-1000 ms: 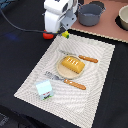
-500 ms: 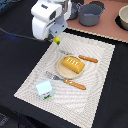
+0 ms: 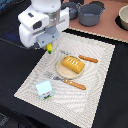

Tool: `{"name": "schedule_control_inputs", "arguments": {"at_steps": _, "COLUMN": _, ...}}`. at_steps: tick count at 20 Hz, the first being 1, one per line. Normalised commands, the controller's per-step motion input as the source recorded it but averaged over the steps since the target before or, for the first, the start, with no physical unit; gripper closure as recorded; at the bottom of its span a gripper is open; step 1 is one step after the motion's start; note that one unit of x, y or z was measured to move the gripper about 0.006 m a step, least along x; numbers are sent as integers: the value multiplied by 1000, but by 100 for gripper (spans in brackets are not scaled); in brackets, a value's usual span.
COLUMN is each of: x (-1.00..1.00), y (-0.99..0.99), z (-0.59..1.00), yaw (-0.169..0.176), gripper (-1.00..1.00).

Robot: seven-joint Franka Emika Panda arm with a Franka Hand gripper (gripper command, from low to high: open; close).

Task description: Interact with the objects in diverse but meaningful ways.

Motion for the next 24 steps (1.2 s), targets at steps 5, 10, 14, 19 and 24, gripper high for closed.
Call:
{"name": "schedule_control_inputs", "arguments": {"at_steps": 5, "x": 129, "y": 0, "z": -223, "yaw": -77, "gripper": 100}}
{"name": "schedule_control_inputs", "arguments": {"at_steps": 10, "x": 146, "y": 0, "z": -223, "yaw": -55, "gripper": 100}}
{"name": "schedule_control_inputs", "arguments": {"at_steps": 14, "x": 141, "y": 0, "z": -232, "yaw": -37, "gripper": 100}}
{"name": "schedule_control_inputs", "arguments": {"at_steps": 19, "x": 55, "y": 0, "z": -187, "yaw": -25, "gripper": -100}}
{"name": "schedule_control_inputs", "arguments": {"at_steps": 24, "x": 8, "y": 0, "z": -27, "yaw": -15, "gripper": -100}}
